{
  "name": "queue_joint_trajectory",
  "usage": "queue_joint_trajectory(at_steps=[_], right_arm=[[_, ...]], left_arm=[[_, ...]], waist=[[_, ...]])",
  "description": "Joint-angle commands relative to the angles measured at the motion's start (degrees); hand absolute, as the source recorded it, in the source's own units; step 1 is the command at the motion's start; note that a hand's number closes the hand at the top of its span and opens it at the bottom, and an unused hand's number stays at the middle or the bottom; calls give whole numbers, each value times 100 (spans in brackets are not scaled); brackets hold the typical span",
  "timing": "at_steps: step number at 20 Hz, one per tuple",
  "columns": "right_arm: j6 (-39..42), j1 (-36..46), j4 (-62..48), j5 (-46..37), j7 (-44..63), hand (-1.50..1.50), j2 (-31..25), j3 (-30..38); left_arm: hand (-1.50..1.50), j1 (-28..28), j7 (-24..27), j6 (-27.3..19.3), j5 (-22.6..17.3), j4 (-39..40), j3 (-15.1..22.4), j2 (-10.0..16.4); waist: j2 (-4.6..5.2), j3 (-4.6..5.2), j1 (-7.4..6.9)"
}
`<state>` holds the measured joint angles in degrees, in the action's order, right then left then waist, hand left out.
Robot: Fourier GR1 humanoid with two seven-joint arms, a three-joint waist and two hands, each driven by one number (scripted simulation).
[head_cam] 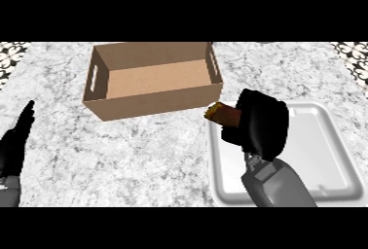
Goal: Pick the sweet potato from the tray and place it in the cardboard box
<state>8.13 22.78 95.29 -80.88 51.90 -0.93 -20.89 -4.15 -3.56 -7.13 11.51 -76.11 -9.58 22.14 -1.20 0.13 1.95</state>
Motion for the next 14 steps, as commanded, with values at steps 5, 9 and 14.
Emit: queue_joint_trajectory(at_steps=[5,9,14], right_arm=[[277,1437,219,232,2012,150,90,-1459],[-342,2548,-734,1047,1755,150,90,-609],[-1038,3448,-1515,1493,2105,150,91,-388]], left_arm=[[0,-165,100,131,22,2,49,-53],[0,-350,35,182,104,82,38,82],[0,-460,58,64,215,240,274,-260]], waist=[[117,-9,-290],[150,-8,-385],[171,-4,-484]])
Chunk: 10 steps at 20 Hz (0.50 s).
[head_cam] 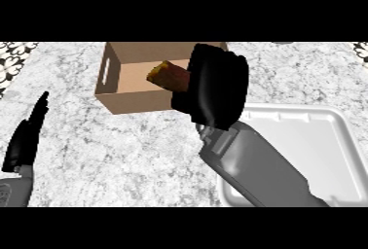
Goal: Pick the sweet potato from the tray and place it in the cardboard box
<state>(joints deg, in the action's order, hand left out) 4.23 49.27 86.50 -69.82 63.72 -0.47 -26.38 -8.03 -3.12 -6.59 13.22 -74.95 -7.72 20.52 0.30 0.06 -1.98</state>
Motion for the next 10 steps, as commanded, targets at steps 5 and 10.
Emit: queue_joint_trajectory(at_steps=[5,10], right_arm=[[-1528,1269,-1874,709,315,150,44,958],[-2235,1775,-3089,1202,-174,150,45,1368]], left_arm=[[0,-49,57,-7,58,-17,116,-144],[0,-199,4,75,65,43,64,-29]], waist=[[51,-1,-158],[70,-1,-166]])
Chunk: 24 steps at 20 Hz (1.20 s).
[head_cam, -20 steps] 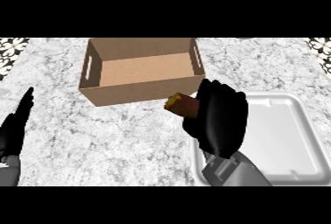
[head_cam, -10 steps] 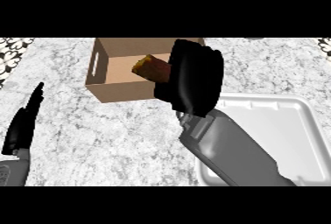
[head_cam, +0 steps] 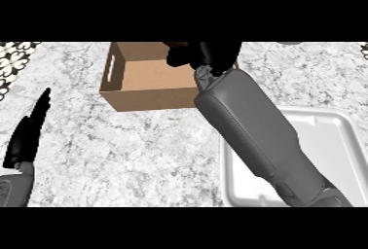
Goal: Pick the sweet potato from the tray and place it in the cardboard box
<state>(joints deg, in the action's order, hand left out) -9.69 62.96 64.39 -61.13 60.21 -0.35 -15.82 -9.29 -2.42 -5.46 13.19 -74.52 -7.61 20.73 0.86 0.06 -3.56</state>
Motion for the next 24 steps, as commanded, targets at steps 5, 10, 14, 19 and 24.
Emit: queue_joint_trajectory(at_steps=[5,10,14,19,24], right_arm=[[-1544,831,-2284,529,-525,150,34,903],[-1804,1219,-3527,541,-789,150,34,1052],[-2351,1222,-3931,871,-683,-150,34,1447],[-2792,1230,-4288,1389,-1121,-150,34,1780],[-3393,1385,-4560,1312,-1679,-150,34,1766]], left_arm=[[0,-233,-105,113,-9,-5,4,46],[0,-136,-85,214,-46,-169,3,101],[0,-445,-148,96,62,137,25,28],[0,-578,-316,-30,176,-144,259,-227],[0,-318,-171,-4,215,-106,243,-172]], waist=[[67,0,-75],[98,2,-221],[145,1,-202],[158,-8,-325],[156,-2,-376]])
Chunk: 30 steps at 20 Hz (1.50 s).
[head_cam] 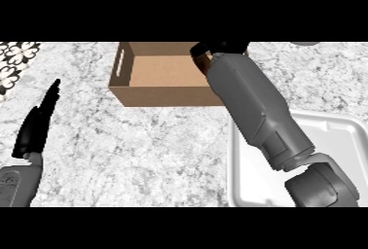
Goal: Pick the sweet potato from the tray and place it in the cardboard box
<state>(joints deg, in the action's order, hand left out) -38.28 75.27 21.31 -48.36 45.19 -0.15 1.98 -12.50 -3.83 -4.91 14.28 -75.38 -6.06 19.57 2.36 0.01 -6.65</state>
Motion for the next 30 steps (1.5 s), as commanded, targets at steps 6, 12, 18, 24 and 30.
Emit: queue_joint_trajectory(at_steps=[6,12,18,24,30], right_arm=[[-1660,135,-106,54,-801,-150,14,133],[-2243,31,233,515,-1480,-150,13,450],[-2200,-545,985,1028,-1614,-150,14,307],[-1955,-2006,2583,659,-1063,-150,14,-305],[-1293,-3537,4584,213,-533,-150,-130,-955]], left_arm=[[0,-107,-110,72,-9,17,-94,131],[0,351,76,-33,-76,-46,-217,44],[0,321,17,-37,-99,159,-454,172],[0,751,272,-213,-20,118,-517,83],[0,949,11,-158,-92,-202,-610,146]], waist=[[-44,-2,119],[-139,-3,295],[-242,-1,625],[-341,1,906],[-393,3,1028]])
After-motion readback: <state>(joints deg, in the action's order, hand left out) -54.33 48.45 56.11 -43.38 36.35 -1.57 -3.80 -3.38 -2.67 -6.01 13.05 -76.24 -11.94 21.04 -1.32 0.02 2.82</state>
